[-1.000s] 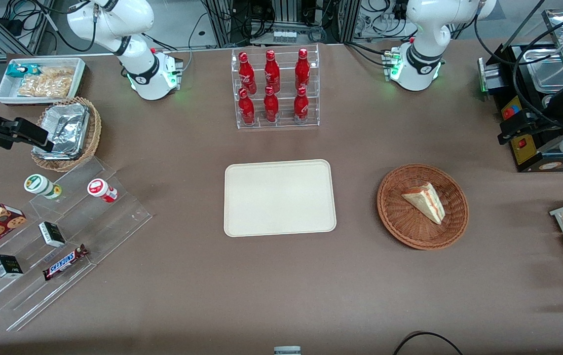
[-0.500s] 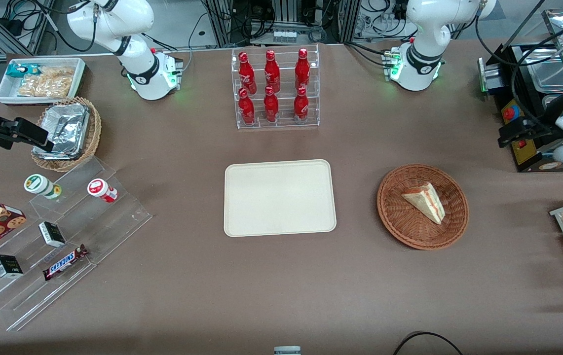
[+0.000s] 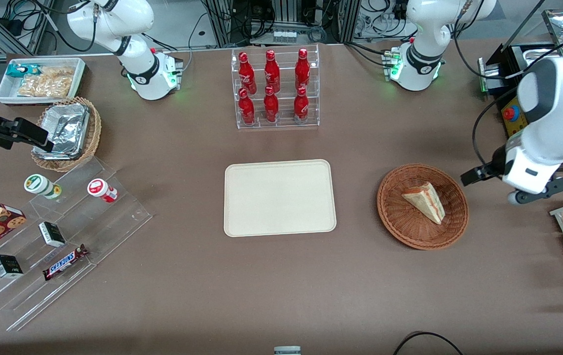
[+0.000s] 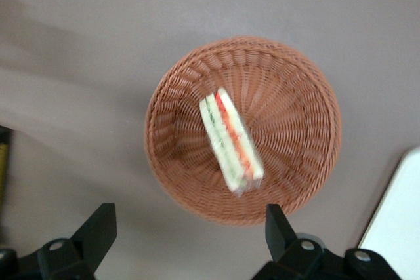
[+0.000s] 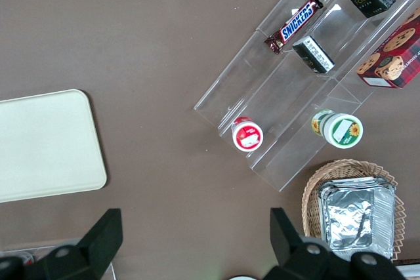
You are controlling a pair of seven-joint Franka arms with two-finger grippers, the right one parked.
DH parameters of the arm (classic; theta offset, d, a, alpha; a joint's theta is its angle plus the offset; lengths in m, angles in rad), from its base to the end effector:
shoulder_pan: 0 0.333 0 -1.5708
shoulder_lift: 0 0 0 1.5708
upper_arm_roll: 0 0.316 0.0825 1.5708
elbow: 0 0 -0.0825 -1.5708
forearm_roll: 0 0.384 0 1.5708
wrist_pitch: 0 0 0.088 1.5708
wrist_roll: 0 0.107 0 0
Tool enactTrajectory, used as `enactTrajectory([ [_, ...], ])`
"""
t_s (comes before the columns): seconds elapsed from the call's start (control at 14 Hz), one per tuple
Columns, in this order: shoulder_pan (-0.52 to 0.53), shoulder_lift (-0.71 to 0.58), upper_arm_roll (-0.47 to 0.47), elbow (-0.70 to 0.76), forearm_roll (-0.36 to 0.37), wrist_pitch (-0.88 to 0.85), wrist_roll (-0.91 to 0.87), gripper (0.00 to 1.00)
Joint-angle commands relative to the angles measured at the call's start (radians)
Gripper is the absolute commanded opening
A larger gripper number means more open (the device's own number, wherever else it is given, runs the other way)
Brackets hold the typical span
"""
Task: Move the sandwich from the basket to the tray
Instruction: 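Lower the left gripper onto the wrapped sandwich and close it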
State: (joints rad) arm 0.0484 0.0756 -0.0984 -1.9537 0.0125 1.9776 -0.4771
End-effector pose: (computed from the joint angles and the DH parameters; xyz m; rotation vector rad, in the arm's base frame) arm 0.5687 -0.0267 0.4347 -3.0543 -0.6541 0.0758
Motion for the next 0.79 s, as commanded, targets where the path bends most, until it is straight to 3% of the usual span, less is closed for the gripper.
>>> enactTrajectory([
  [0.0, -0.034, -0.01, -0.001, -0.128, 0.017, 0.188, -0.249, 1.0],
  [0.14, -0.05, -0.005, -0.001, -0.183, 0.017, 0.254, -0.365, 1.0],
  [0.71, -0.099, 0.095, -0.001, -0.235, 0.021, 0.325, -0.373, 1.0],
])
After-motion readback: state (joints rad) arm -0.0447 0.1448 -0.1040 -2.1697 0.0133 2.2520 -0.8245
